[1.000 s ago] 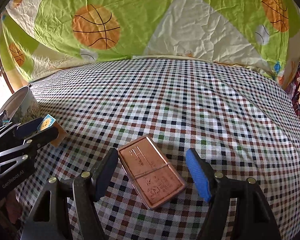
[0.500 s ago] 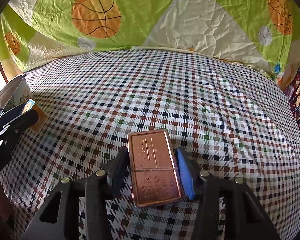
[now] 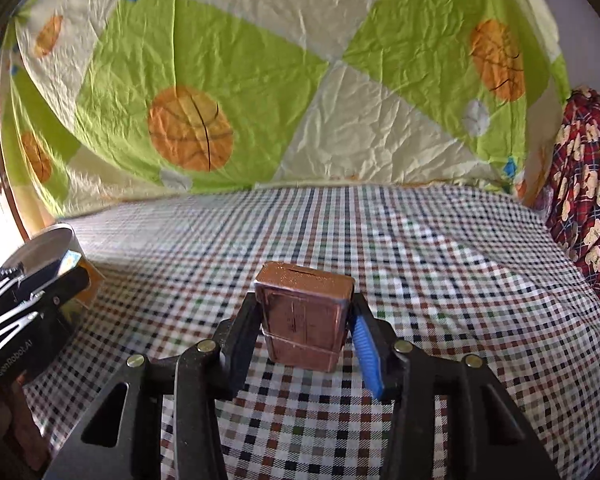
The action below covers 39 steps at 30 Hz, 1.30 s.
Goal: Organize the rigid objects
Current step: 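Lift the sun-printed block with the left gripper while the right gripper lifts the brown box, then carry the sun-printed block and brown box toward the cookie tin with both grippers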
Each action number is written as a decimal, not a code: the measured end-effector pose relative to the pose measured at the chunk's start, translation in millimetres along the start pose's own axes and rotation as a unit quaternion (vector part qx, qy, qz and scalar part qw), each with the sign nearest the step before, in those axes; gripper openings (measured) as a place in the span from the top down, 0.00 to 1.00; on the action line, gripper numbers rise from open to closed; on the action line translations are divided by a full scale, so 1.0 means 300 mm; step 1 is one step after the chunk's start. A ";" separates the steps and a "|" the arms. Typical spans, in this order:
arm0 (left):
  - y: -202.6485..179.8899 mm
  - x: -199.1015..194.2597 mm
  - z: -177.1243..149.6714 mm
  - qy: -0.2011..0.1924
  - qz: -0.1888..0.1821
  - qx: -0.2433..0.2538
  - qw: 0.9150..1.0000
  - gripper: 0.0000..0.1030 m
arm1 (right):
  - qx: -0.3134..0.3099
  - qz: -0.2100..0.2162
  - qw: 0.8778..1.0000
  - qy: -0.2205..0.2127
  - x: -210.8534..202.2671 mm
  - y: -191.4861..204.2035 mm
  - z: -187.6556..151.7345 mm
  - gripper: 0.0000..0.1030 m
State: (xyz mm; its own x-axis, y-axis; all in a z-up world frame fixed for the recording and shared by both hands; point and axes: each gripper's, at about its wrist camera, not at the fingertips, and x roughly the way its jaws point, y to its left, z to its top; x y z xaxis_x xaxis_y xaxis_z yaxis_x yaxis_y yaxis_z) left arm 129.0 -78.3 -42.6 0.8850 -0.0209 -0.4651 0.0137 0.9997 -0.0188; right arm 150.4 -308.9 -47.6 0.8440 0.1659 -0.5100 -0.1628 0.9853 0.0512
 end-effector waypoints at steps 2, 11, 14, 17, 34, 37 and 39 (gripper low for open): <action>0.000 -0.009 -0.001 -0.005 0.001 0.002 1.000 0.59 | -0.009 -0.002 1.000 -0.011 -0.011 0.013 0.003 0.54; 0.005 -0.029 -0.006 -0.016 0.005 0.003 1.000 0.59 | -0.015 -0.008 0.999 -0.045 -0.051 0.033 0.002 0.54; 0.009 -0.038 -0.008 -0.019 0.007 0.001 1.000 0.59 | -0.023 -0.009 0.998 -0.061 -0.069 0.052 -0.002 0.54; 0.014 -0.046 -0.012 -0.023 0.009 -0.001 1.000 0.59 | -0.036 -0.012 0.996 -0.077 -0.089 0.075 -0.007 0.54; 0.049 -0.120 -0.029 -0.056 0.025 -0.007 0.998 0.59 | -0.036 -0.004 0.995 -0.098 -0.120 0.115 -0.017 0.54; 0.057 -0.134 -0.034 -0.062 0.027 -0.008 0.998 0.59 | -0.037 -0.003 0.994 -0.103 -0.128 0.130 -0.020 0.54; 0.064 -0.142 -0.036 -0.065 0.028 -0.008 0.997 0.59 | -0.036 -0.001 0.994 -0.106 -0.135 0.139 -0.023 0.54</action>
State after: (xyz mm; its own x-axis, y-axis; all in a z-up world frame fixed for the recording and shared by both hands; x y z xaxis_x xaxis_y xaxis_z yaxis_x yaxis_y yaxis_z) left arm 86.6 -58.4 -32.9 0.9371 0.0376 -0.3470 -0.0443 0.9990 -0.0114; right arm 105.9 -274.8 -30.7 0.9319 0.1752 -0.3175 -0.1898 0.9817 -0.0154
